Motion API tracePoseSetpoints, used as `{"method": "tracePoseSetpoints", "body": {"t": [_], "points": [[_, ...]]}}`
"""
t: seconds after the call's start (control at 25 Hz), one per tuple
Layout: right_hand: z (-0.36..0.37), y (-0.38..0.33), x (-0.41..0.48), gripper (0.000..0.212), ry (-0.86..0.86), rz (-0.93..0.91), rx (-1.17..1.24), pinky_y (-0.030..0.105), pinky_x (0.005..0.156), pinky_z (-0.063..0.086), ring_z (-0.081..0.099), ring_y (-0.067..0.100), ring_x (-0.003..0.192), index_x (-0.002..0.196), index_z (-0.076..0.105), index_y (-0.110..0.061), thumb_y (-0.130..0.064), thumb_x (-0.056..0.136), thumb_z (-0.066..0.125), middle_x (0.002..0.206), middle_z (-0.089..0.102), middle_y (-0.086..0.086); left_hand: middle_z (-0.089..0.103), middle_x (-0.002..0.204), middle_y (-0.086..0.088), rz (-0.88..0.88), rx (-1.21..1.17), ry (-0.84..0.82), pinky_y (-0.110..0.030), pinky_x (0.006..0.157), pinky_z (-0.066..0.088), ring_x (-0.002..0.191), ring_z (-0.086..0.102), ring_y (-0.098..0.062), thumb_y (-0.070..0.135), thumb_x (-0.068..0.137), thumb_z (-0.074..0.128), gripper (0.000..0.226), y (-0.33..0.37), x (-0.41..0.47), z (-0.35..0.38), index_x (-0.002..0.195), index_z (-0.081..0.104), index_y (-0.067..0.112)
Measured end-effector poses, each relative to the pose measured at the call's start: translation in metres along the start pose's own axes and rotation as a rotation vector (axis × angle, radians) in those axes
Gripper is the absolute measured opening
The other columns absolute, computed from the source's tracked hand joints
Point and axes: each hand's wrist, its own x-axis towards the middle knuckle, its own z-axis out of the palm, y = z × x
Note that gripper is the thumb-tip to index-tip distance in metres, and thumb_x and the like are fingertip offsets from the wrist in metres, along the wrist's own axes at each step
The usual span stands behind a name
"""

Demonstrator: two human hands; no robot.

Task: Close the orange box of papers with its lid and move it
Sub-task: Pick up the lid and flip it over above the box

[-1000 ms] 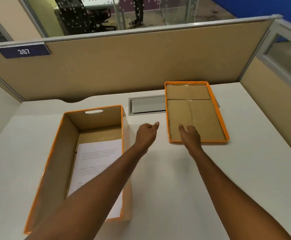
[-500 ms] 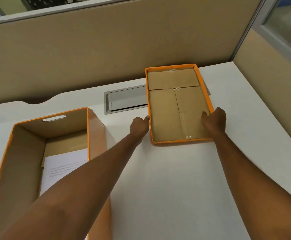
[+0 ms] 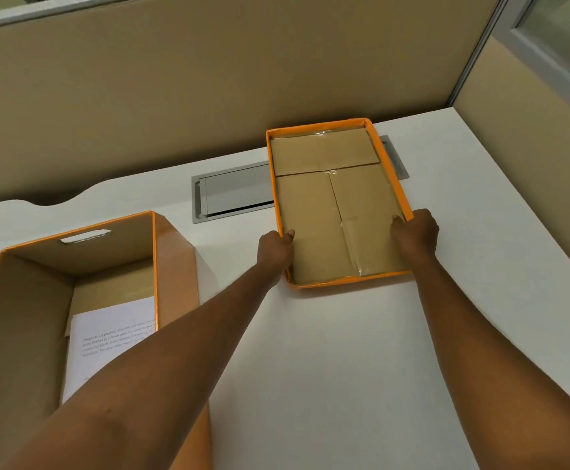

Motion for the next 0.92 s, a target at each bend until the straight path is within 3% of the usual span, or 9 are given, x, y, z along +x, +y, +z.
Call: {"method": "tracePoseSetpoints", "body": {"t": [0.12, 0.28, 0.4, 0.56, 0.76, 0.92], "points": [[-0.008, -0.005, -0.015, 0.019, -0.068, -0.02, 0.01, 0.05, 0.094, 0.047, 0.057, 0.041, 0.11, 0.094, 0.049, -0.007, -0.024, 0.091, 0.056, 0.101, 0.058, 0.016, 0.055, 0.111, -0.013, 0.012, -0.081, 0.071, -0.039, 0.085, 0.047, 0.1, 0.054, -0.029, 0.027, 0.1, 0.039, 0.034, -0.003, -0.017, -0.009, 0.114, 0.053, 0.0], [-0.021, -0.013, -0.05, 0.027, -0.092, -0.03, -0.004, 0.048, 0.095, 0.046, 0.055, 0.042, 0.113, 0.101, 0.05, 0.0, -0.024, 0.091, 0.056, 0.111, 0.059, 0.02, 0.058, 0.112, -0.014, 0.029, -0.147, 0.105, -0.046, 0.093, 0.048, 0.101, 0.054, -0.03, 0.021, 0.1, 0.034, 0.03, -0.014, -0.048, -0.027, 0.113, 0.053, 0.002], [-0.031, -0.016, -0.081, 0.023, -0.148, -0.031, -0.027, 0.045, 0.092, 0.045, 0.053, 0.042, 0.115, 0.098, 0.046, -0.005, -0.024, 0.091, 0.057, 0.106, 0.055, 0.019, 0.059, 0.104, -0.015, 0.027, -0.207, 0.128, -0.046, 0.091, 0.049, 0.097, 0.056, -0.031, 0.019, 0.099, 0.034, 0.027, -0.02, -0.075, -0.046, 0.102, 0.056, 0.003], [-0.049, -0.019, -0.125, 0.035, -0.154, -0.034, -0.04, 0.047, 0.096, 0.046, 0.054, 0.041, 0.115, 0.115, 0.05, 0.003, -0.022, 0.092, 0.055, 0.125, 0.056, 0.023, 0.058, 0.104, -0.013, 0.063, -0.221, 0.135, -0.049, 0.092, 0.049, 0.099, 0.056, -0.032, 0.02, 0.1, 0.034, 0.022, -0.027, -0.117, -0.077, 0.1, 0.051, 0.007], [-0.08, -0.019, -0.173, 0.053, -0.223, -0.077, -0.064, 0.042, 0.089, 0.044, 0.051, 0.04, 0.12, 0.131, 0.032, 0.004, -0.023, 0.092, 0.055, 0.134, 0.05, 0.024, 0.058, 0.106, -0.014, 0.123, -0.229, 0.163, -0.044, 0.086, 0.049, 0.098, 0.056, -0.03, 0.021, 0.101, 0.033, 0.026, -0.041, -0.161, -0.111, 0.105, 0.054, 0.006], [-0.116, -0.017, -0.206, 0.056, -0.372, -0.14, 0.15, 0.039, 0.079, 0.044, 0.054, 0.03, 0.107, 0.134, 0.03, -0.008, -0.035, 0.092, 0.055, 0.131, 0.049, 0.015, 0.06, 0.094, -0.007, 0.111, -0.342, 0.123, -0.037, 0.075, 0.05, 0.09, 0.058, -0.026, 0.024, 0.101, 0.036, 0.027, -0.056, -0.188, -0.133, 0.097, 0.057, 0.008]]}}
